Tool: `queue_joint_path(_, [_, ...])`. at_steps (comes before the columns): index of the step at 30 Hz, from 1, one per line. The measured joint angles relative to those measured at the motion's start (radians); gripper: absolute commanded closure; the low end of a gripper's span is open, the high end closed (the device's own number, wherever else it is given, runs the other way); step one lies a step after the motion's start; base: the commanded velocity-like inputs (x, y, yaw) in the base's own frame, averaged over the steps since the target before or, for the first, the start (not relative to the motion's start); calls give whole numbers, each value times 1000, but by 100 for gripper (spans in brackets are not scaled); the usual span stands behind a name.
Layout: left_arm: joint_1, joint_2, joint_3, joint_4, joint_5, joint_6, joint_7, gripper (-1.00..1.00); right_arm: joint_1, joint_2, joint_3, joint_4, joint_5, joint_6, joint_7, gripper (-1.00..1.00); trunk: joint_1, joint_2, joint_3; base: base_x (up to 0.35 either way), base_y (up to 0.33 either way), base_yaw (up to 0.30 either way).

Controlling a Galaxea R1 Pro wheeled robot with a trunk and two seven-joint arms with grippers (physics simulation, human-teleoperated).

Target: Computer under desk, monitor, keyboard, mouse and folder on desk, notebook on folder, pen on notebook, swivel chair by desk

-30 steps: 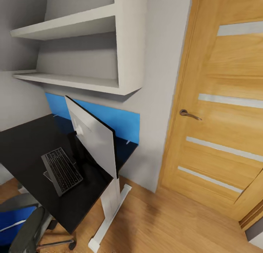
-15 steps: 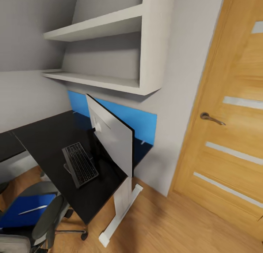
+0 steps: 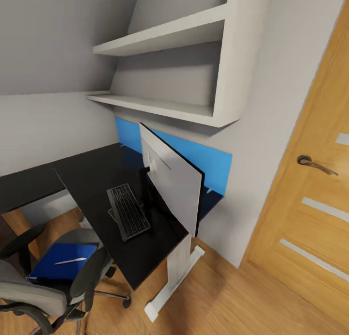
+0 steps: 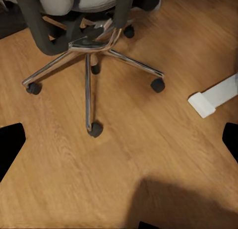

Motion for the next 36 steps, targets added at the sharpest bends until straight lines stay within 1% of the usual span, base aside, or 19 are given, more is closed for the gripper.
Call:
queue_joint_path(3, [0, 0, 0, 0, 0, 34, 1, -100, 0, 0, 0, 0, 0, 0, 0, -100, 0, 0, 0, 0, 0, 282])
queue_joint_path(8, [0, 0, 0, 0, 0, 51, 1, -100, 0, 0, 0, 0, 0, 0, 0, -100, 0, 0, 0, 0, 0, 282])
queue_joint_path(28, [0, 0, 0, 0, -1, 61, 1, -100, 0, 3, 2, 0, 2, 0, 0, -100, 0, 0, 0, -6, 0, 282])
queue_joint_path(31, [0, 0, 0, 0, -1, 61, 1, -100, 0, 2, 1, 0, 2, 0, 0, -100, 0, 0, 0, -107, 0, 282])
queue_joint_path(36, [0, 0, 0, 0, -1, 61, 1, -100, 0, 0, 1, 0, 1, 0, 0, -100, 1, 0, 0, -251, 0, 282])
